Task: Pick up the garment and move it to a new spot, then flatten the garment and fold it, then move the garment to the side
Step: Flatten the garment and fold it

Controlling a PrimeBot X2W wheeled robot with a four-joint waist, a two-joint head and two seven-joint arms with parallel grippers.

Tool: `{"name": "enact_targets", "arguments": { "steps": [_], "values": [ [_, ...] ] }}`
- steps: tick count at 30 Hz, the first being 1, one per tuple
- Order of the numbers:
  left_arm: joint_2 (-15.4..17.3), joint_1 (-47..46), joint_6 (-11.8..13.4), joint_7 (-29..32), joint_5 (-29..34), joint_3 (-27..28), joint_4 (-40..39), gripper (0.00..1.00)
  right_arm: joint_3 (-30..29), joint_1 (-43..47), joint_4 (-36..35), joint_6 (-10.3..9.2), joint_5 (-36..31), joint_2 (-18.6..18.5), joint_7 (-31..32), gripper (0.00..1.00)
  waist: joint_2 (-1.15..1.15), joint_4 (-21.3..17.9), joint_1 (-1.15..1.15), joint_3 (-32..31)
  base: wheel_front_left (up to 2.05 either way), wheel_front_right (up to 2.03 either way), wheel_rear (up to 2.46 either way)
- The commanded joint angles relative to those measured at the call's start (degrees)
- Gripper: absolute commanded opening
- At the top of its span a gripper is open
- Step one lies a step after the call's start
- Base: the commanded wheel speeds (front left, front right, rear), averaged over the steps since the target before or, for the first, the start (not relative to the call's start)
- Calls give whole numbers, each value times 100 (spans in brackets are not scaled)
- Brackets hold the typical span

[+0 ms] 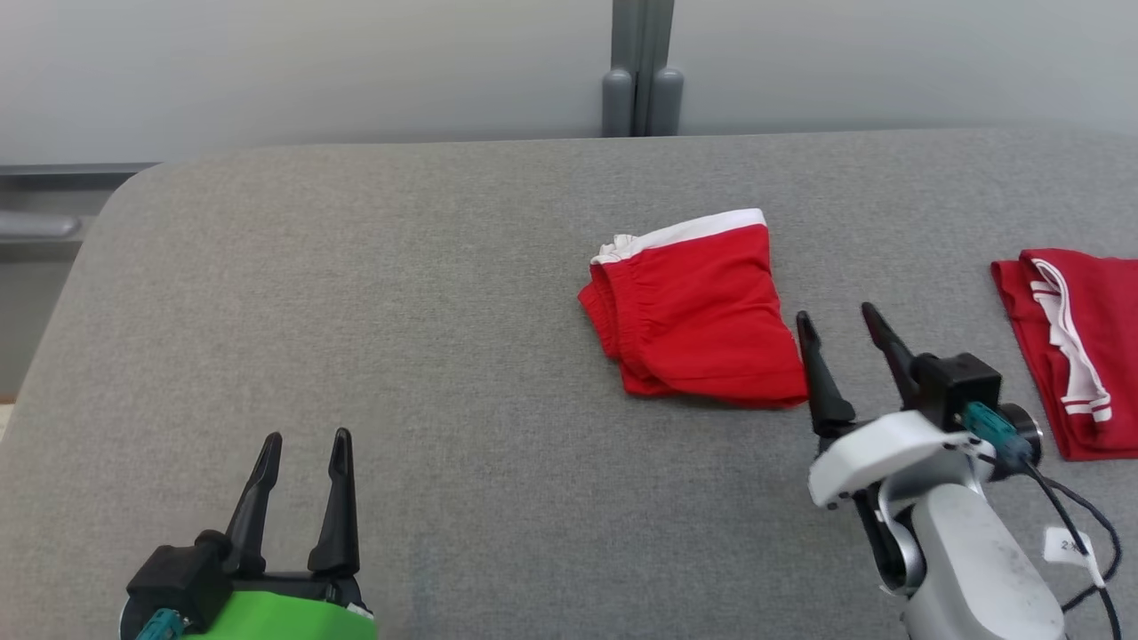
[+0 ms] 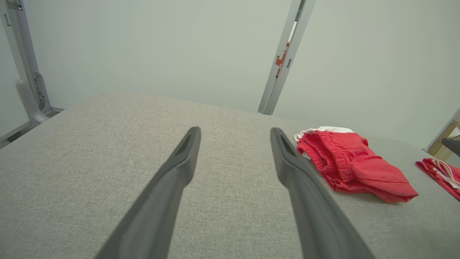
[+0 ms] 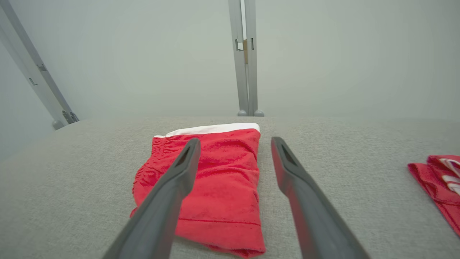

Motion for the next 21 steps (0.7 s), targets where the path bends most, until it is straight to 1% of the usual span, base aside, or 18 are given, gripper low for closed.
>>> {"name": "enact_targets", "arguments": {
  "steps": [1, 5, 9, 12, 16, 21],
  "values": [
    [8, 90, 33, 2, 14, 42, -24, 100, -199, 293, -365, -9, -200, 5, 21, 100, 0, -233, 0, -92, 0, 0, 0],
    [-20, 73, 42, 2, 33, 120, -58, 100, -596, 877, -1306, -8, -515, 26, 156, 100, 0, -387, 0, -113, 0, 0, 0],
    [-53, 73, 51, 2, 47, 227, -76, 100, -763, 1235, -1922, -8, -630, 36, 258, 100, 0, -540, 0, -168, 0, 0, 0],
    [-81, 90, 41, 3, 62, 304, -78, 100, -690, 1362, -2113, -9, -627, -108, 332, 100, 0, -617, 0, -213, 0, 0, 0],
    [-109, 154, 18, 3, 104, 366, -20, 100, -564, 1512, -2107, -9, -471, -332, 368, 100, 0, -666, 0, -322, 0, 0, 0],
    [-150, 227, 1, 3, 134, 451, 47, 100, -577, 1596, -2121, -9, -316, -392, 363, 100, 0, -702, 0, -388, 0, 0, 0]
  ]
}}
